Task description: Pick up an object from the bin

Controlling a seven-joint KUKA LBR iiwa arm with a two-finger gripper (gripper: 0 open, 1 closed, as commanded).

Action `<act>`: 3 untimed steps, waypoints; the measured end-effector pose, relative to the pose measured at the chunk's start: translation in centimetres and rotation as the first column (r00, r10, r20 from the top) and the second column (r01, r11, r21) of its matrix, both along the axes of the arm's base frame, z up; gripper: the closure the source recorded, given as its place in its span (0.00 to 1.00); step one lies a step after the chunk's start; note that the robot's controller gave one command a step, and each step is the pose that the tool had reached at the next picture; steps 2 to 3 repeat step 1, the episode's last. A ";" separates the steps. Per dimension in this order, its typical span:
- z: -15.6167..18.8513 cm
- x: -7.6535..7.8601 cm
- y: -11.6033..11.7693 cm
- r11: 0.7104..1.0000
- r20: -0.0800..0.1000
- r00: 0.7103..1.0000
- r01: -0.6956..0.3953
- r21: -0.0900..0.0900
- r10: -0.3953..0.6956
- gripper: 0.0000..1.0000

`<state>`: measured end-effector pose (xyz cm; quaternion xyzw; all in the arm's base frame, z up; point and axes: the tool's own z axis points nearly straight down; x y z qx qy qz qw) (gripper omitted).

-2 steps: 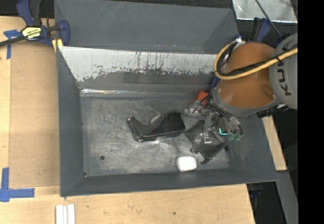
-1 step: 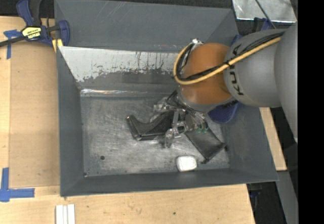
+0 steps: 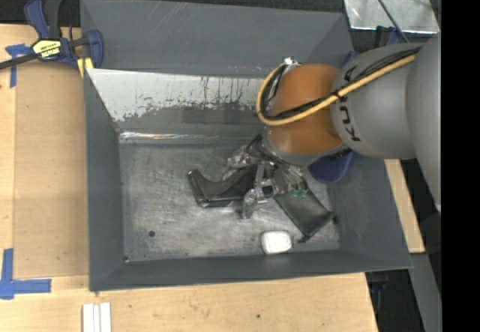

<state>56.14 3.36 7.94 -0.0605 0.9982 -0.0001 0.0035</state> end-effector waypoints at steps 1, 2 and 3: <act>16.3 -1.9 -0.5 0.999 -0.003 0.999 -0.035 -0.001 0.035 1.00; 16.3 -1.9 -0.5 0.999 -0.003 0.999 -0.035 -0.001 0.035 1.00; 16.3 -1.9 -0.5 0.999 -0.003 0.999 -0.035 -0.001 0.035 1.00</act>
Offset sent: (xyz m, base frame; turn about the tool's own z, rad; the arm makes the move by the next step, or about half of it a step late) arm -0.0197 -0.0046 0.1606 -0.0362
